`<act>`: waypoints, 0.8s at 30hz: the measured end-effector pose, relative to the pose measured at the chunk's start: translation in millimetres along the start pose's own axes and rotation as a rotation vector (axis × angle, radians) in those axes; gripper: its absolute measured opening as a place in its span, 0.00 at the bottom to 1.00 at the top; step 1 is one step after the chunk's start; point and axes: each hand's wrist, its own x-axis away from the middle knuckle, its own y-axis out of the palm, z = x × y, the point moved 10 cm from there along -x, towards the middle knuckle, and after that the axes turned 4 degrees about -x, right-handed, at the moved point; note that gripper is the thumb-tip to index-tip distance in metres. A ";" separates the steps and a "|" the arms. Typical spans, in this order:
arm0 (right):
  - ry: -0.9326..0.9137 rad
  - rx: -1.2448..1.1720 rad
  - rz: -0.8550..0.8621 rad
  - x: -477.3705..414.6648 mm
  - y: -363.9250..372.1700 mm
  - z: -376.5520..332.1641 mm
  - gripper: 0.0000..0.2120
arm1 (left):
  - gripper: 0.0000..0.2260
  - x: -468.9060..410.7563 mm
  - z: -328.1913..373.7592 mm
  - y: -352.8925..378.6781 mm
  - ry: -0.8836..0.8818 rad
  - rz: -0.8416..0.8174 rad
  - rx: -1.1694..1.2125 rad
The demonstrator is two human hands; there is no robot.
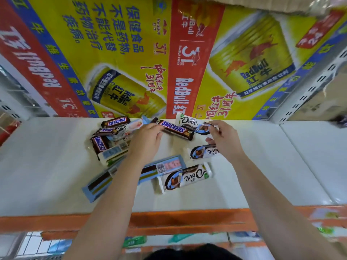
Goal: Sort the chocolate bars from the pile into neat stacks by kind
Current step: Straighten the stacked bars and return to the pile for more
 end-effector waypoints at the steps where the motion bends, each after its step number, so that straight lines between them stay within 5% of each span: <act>1: 0.021 -0.032 0.004 0.8 -4.2 4.8 0.08 | 0.13 -6.9 3.2 3.5 0.018 -0.019 -0.006; 14: 0.105 -0.050 0.130 10.9 -45.9 36.1 0.08 | 0.19 -52.9 5.6 40.7 0.021 -0.219 -0.236; 24: 0.181 -0.274 0.246 34.2 -78.9 60.2 0.04 | 0.12 -32.8 54.6 21.8 0.047 -0.114 0.102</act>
